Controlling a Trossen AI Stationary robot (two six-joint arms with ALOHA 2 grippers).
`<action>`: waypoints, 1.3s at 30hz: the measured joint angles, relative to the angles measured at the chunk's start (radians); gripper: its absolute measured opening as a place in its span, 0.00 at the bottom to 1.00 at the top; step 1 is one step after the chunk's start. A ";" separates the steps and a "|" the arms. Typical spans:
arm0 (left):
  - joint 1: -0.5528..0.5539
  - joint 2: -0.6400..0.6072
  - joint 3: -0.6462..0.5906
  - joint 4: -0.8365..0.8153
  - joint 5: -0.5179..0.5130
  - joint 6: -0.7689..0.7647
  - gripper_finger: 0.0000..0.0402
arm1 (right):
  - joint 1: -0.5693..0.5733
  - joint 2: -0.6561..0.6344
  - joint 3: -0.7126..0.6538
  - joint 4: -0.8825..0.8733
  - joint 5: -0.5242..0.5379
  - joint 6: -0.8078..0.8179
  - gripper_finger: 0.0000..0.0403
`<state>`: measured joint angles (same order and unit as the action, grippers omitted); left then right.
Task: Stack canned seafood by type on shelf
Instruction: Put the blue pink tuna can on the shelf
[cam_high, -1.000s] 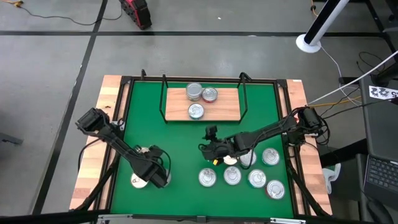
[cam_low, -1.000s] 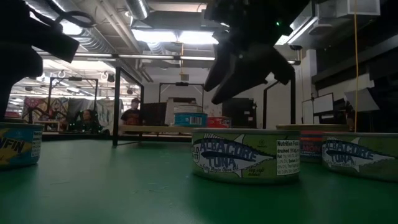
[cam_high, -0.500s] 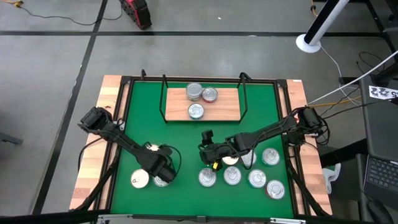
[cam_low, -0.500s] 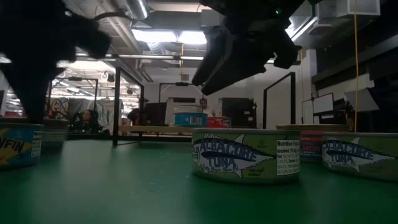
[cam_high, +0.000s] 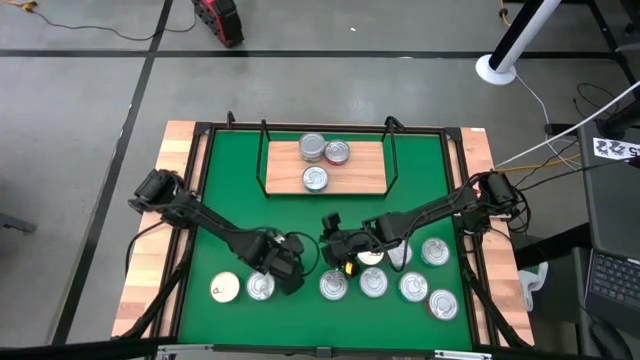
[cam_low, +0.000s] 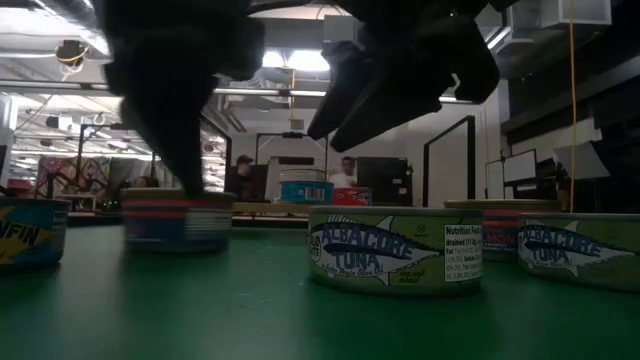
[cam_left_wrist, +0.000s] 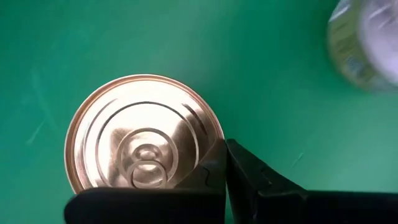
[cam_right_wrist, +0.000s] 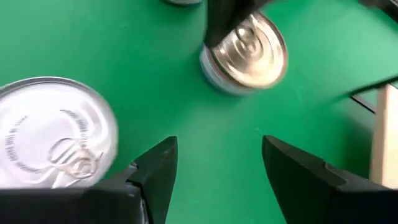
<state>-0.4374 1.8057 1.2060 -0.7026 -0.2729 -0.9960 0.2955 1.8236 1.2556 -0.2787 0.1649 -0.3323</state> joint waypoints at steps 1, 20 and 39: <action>0.008 0.000 0.000 0.018 -0.001 0.015 0.00 | 0.000 0.000 0.000 0.001 -0.007 -0.008 0.58; 0.054 -0.004 0.000 0.098 0.000 0.112 0.00 | 0.000 0.052 -0.001 0.092 0.004 -0.053 0.58; 0.061 -0.055 0.002 0.181 0.029 0.109 0.00 | 0.113 0.061 -0.003 0.173 0.193 -0.175 0.58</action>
<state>-0.3767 1.7508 1.2083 -0.5214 -0.2443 -0.8867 0.4080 1.8851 1.2527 -0.1057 0.3577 -0.5072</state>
